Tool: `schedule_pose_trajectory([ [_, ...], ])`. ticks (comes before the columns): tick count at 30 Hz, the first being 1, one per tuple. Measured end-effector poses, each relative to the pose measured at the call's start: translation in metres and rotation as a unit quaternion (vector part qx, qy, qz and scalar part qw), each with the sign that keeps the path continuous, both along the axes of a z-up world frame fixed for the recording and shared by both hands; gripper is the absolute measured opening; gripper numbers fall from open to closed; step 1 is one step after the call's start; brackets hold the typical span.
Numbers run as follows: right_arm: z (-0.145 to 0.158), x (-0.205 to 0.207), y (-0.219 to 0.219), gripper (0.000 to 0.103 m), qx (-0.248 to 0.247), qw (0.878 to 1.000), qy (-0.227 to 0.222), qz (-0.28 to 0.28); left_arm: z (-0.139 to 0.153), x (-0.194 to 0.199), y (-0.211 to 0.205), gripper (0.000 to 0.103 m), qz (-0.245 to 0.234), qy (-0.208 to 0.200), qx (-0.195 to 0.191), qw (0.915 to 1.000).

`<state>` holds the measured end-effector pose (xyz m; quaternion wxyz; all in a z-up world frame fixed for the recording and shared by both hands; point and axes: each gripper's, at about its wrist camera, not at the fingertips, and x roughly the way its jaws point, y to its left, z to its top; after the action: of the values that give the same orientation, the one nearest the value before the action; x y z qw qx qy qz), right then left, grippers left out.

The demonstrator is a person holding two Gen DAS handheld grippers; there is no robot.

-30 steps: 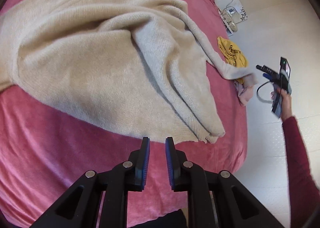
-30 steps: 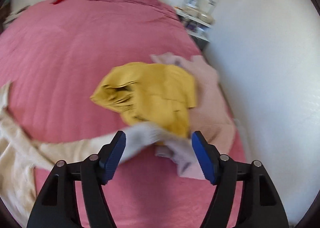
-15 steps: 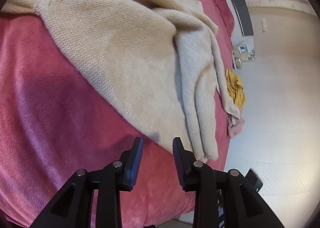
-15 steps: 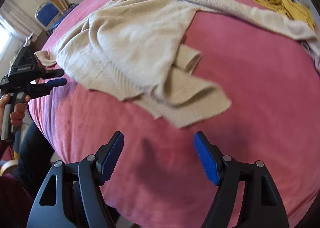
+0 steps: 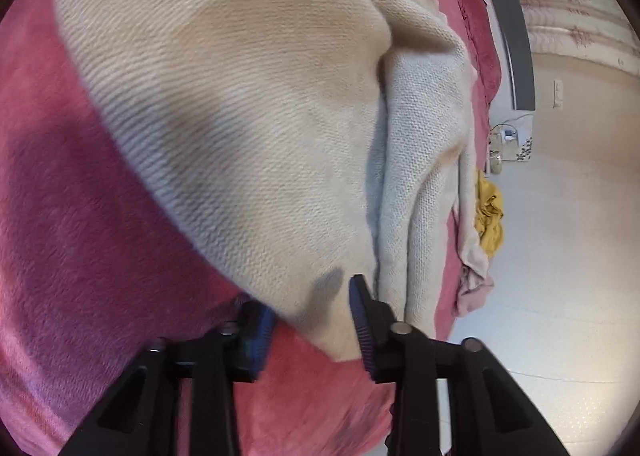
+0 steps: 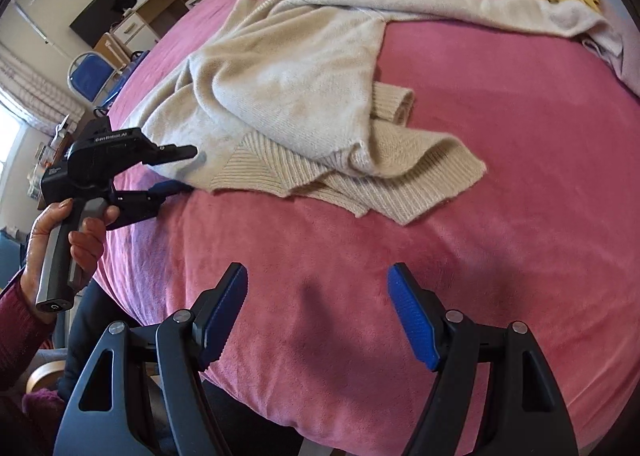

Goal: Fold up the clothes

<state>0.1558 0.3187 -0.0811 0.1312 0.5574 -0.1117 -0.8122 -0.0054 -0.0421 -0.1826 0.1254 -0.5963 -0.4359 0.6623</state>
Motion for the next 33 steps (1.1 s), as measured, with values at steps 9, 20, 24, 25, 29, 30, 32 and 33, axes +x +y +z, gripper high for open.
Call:
schedule_pose_trajectory([
  [9,-0.017,0.012,0.0,0.075,0.022,0.999,-0.018,-0.031,0.075,0.03,-0.021,0.002,-0.063,0.11,0.002,0.9919],
  [20,-0.016,0.023,-0.009,0.076,-0.042,0.996,-0.029,-0.075,0.112,0.099,-0.147,0.003,-0.094,0.074,-0.046,0.9917],
  [24,-0.029,0.01,-0.002,0.081,-0.111,0.986,-0.042,-0.121,0.07,0.096,-0.18,0.003,-0.078,0.032,-0.053,0.995],
  [25,-0.032,0.005,0.005,0.081,-0.139,0.981,-0.043,-0.131,0.062,0.094,-0.181,0.003,-0.075,0.024,-0.053,0.9955],
  [29,-0.044,-0.023,0.015,0.084,-0.142,0.976,-0.067,-0.149,0.053,0.09,-0.177,0.006,-0.058,0.022,-0.047,0.9969],
  [30,-0.046,-0.028,0.016,0.084,-0.139,0.977,-0.072,-0.147,0.056,0.091,-0.174,0.01,-0.06,0.03,-0.049,0.9966],
  [32,-0.051,-0.038,0.02,0.084,-0.133,0.976,-0.083,-0.15,0.063,0.099,-0.174,0.018,-0.063,0.044,-0.062,0.9951],
  [33,-0.054,-0.041,0.022,0.084,-0.143,0.975,-0.087,-0.147,0.066,0.103,-0.174,0.02,-0.065,0.049,-0.07,0.9942],
])
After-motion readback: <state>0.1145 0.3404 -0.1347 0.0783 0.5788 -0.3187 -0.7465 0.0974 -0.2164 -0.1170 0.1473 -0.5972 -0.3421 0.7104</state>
